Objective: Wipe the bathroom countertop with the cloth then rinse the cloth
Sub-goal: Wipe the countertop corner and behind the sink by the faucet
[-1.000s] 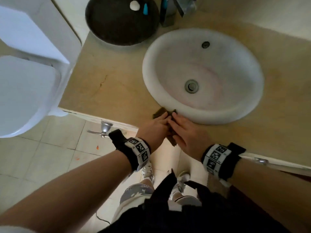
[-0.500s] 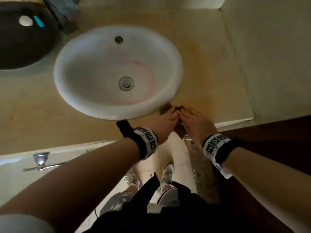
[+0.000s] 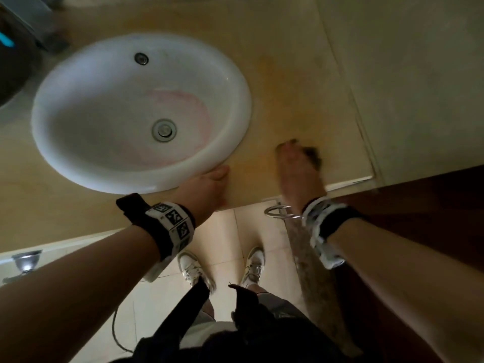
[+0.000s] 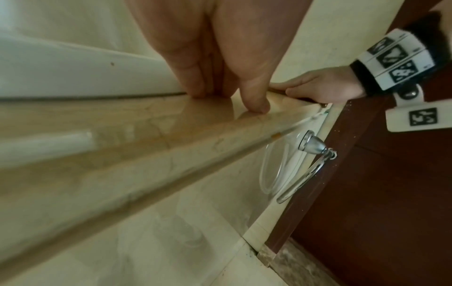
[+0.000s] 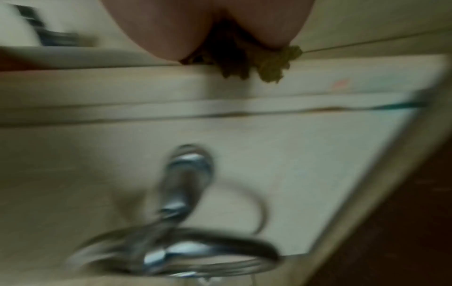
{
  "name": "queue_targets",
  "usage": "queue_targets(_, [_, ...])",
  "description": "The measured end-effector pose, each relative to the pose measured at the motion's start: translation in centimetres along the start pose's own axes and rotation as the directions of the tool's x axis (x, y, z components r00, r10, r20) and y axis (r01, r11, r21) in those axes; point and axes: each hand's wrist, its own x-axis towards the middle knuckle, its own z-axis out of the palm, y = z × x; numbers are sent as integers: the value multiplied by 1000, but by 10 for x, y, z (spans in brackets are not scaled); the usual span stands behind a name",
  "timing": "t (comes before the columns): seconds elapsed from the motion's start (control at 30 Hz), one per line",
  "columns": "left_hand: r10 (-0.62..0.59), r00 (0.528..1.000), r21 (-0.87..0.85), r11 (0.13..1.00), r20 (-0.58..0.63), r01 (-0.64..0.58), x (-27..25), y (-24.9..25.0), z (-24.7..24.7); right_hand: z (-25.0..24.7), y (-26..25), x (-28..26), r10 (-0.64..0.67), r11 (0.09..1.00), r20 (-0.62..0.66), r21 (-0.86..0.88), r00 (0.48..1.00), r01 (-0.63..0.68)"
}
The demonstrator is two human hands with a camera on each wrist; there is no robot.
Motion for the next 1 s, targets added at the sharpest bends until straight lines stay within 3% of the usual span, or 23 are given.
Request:
queue_targets(0.07, [-15, 1000, 4, 1000, 19, 15, 2, 0, 2, -1, 50, 1, 305, 952, 46, -28, 951, -304])
queue_targets(0.1, [-15, 1000, -2, 1000, 27, 15, 2, -1, 3, -4, 62, 1, 391, 920, 90, -19, 916, -391])
queue_targets(0.17, [-18, 999, -9, 1000, 38, 19, 2, -2, 4, 3, 53, 9, 424, 898, 107, 74, 899, -433])
queue_targets(0.27, [-1, 1000, -5, 1000, 7, 1, 1, 0, 2, 8, -25, 17, 204, 961, -28, 198, 979, -194])
queue_targets(0.33, [34, 999, -4, 999, -28, -34, 1, 2, 1, -4, -81, 8, -33, 970, -8, 239, 999, 34])
queue_targets(0.4, [60, 997, 0, 998, -40, -60, 0, 4, -1, -13, -95, 2, -124, 943, 28, 314, 992, 109])
queue_targets(0.47, [56, 998, 13, 998, -13, -56, 1, 3, -2, -15, -74, 3, -144, 945, 12, 300, 990, 134])
queue_targets(0.53, [54, 998, 22, 998, 18, -54, 0, 0, -5, -11, -36, 6, -46, 957, -29, 285, 999, 52])
queue_targets(0.57, [61, 998, 21, 998, 21, -62, -1, 1, -6, -12, -18, 3, 54, 949, 5, 310, 999, -53])
queue_targets(0.67, [106, 994, 42, 993, 31, -108, 2, 9, -11, -16, 22, -8, 367, 835, 92, 405, 925, -372])
queue_targets(0.77, [115, 992, 46, 992, 48, -117, 19, 20, -20, -14, 17, 2, 466, 788, 80, 415, 881, -454])
queue_targets(0.83, [126, 991, 13, 992, 50, -127, 34, 30, -28, -15, -6, 14, 349, 857, 52, 385, 936, -341])
queue_targets(0.9, [144, 989, 36, 989, 33, -145, 51, 41, -38, -19, -24, 27, 57, 925, 46, 374, 997, -70])
queue_targets(1.0, [-20, 1000, -63, 998, 20, 22, 74, 46, -46, -23, -11, 51, -216, 889, 55, 424, 975, 173])
